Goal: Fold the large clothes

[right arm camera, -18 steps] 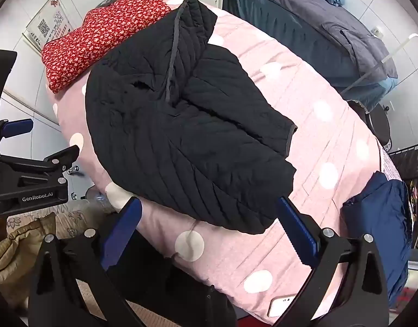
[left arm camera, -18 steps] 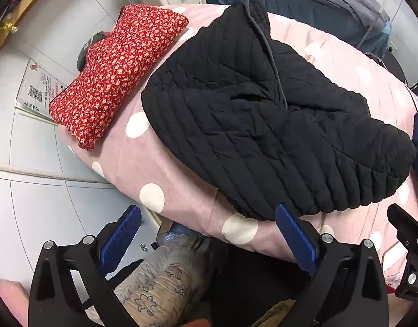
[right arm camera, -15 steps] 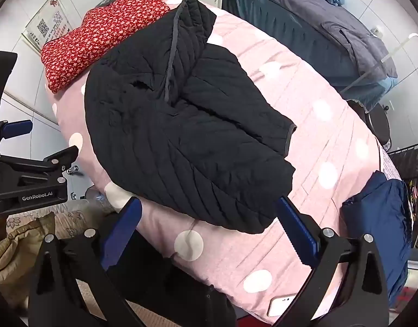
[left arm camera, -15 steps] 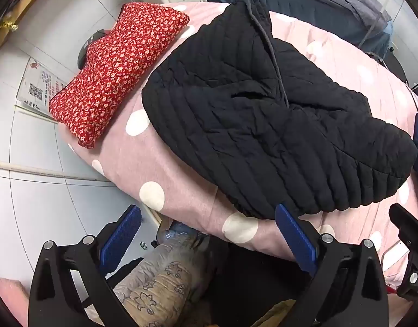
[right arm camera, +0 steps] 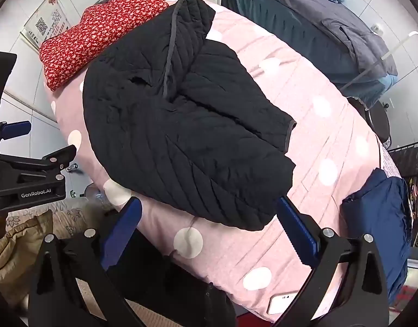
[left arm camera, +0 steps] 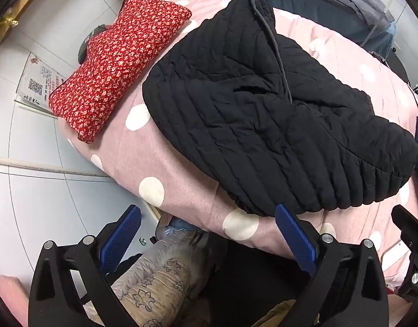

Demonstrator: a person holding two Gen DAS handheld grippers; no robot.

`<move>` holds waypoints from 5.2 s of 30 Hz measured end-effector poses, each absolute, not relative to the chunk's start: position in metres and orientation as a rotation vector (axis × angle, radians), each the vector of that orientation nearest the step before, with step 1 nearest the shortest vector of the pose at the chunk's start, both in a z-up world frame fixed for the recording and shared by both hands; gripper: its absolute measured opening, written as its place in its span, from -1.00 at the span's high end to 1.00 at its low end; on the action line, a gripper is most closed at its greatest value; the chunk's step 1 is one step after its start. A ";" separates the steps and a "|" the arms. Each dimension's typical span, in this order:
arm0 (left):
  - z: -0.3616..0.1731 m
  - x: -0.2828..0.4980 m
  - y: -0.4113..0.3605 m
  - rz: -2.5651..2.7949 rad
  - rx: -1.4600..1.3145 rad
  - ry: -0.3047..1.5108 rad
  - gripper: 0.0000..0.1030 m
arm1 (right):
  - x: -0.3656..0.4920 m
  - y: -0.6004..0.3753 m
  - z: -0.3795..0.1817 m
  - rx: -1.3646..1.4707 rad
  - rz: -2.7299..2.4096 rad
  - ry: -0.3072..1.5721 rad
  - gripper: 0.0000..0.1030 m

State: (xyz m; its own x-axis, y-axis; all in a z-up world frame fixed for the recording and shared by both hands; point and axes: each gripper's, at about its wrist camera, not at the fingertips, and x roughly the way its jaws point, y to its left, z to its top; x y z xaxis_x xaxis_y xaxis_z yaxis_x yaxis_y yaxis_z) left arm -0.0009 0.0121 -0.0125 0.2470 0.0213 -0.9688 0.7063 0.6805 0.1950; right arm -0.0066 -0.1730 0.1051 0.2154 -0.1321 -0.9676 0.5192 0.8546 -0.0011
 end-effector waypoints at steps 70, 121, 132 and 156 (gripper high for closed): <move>-0.017 0.002 0.004 -0.526 0.717 1.285 -0.88 | -0.004 -0.178 0.098 0.374 -0.467 1.336 -0.89; -0.025 0.022 -0.010 -0.525 0.688 1.298 -0.88 | -0.017 -0.220 0.104 0.572 -0.506 1.210 -0.89; -0.024 0.054 -0.063 -0.652 0.653 1.234 -0.88 | -0.094 -0.315 0.073 1.080 -0.670 0.970 -0.89; -0.074 0.146 -0.168 -0.790 0.681 1.263 0.59 | -0.064 -0.304 0.055 1.095 -0.376 0.781 0.72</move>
